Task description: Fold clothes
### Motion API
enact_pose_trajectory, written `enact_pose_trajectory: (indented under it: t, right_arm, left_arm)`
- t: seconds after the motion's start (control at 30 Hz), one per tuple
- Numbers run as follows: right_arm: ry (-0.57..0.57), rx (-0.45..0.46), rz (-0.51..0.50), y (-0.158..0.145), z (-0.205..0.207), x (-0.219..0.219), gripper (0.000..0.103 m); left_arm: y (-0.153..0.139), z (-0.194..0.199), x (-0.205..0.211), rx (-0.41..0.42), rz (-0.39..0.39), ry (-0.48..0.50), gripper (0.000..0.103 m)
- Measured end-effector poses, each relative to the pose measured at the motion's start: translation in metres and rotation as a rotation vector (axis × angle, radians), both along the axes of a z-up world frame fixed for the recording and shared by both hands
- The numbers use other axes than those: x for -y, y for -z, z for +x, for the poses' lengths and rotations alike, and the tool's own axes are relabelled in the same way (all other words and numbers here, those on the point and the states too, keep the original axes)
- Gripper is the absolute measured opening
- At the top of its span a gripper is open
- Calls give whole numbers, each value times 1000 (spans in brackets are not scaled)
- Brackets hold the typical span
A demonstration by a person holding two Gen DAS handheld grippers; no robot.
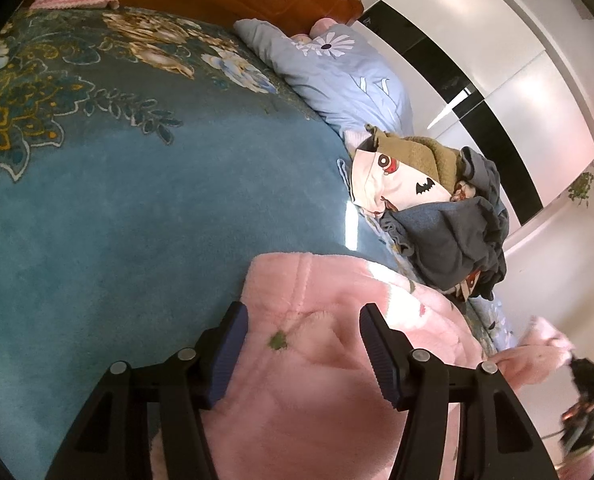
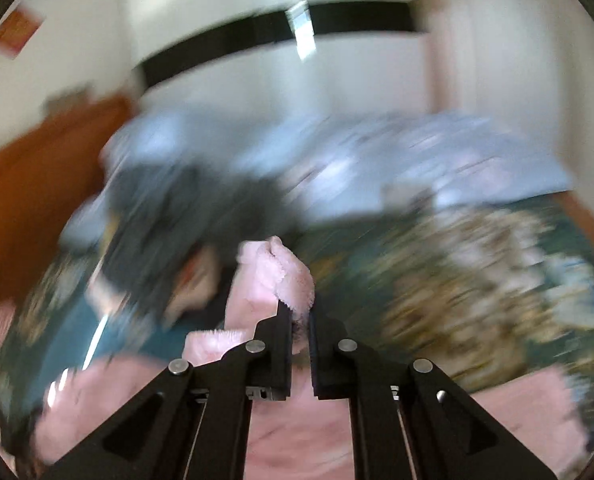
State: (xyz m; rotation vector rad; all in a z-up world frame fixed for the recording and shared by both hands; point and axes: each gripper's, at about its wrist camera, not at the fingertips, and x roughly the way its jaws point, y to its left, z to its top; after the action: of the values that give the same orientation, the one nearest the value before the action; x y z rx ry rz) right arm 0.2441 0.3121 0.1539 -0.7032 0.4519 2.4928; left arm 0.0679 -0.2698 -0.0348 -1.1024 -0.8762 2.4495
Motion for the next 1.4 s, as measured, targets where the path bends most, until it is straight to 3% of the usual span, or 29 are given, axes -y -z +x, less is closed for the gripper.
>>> enact_pose_trajectory:
  t: [0.13, 0.3, 0.43, 0.5, 0.6, 0.73, 0.87, 0.9, 0.93, 1.03, 1.13, 1.4]
  right_arm:
    - [262, -57, 13, -21, 57, -73, 7]
    - [495, -18, -94, 26, 120, -137, 6]
    - [569, -25, -270, 75, 155, -159, 7]
    - [543, -20, -290, 79, 147, -162, 7]
    - [465, -58, -285, 56, 116, -152, 7]
    - [343, -221, -288, -11, 74, -150, 6]
    - [300, -380, -173, -73, 84, -152, 6]
    - [321, -364, -152, -71, 89, -155, 6]
    - [343, -343, -134, -67, 95, -159, 6]
    - [413, -203, -164, -10, 115, -177, 6]
    - [509, -91, -314, 75, 139, -196, 6]
    - [549, -42, -405, 130, 157, -201, 7]
  left_arm:
    - [1, -1, -1, -2, -10, -3, 62]
    - [4, -1, 1, 4, -10, -10, 62]
    - [6, -3, 0, 4, -13, -7, 62]
    - [7, -3, 0, -3, -16, -3, 62]
    - [8, -3, 2, -14, -1, -1, 63]
    - [8, 0, 5, -31, 26, -2, 63]
    - [7, 1, 4, -37, 22, 0, 63]
    - [7, 0, 3, -35, 20, 1, 63]
    - [7, -1, 3, -33, 16, 3, 63]
    - [7, -1, 1, -29, 6, 7, 64]
    - [7, 0, 2, -31, 13, 8, 64]
    - [7, -1, 0, -28, 6, 8, 64]
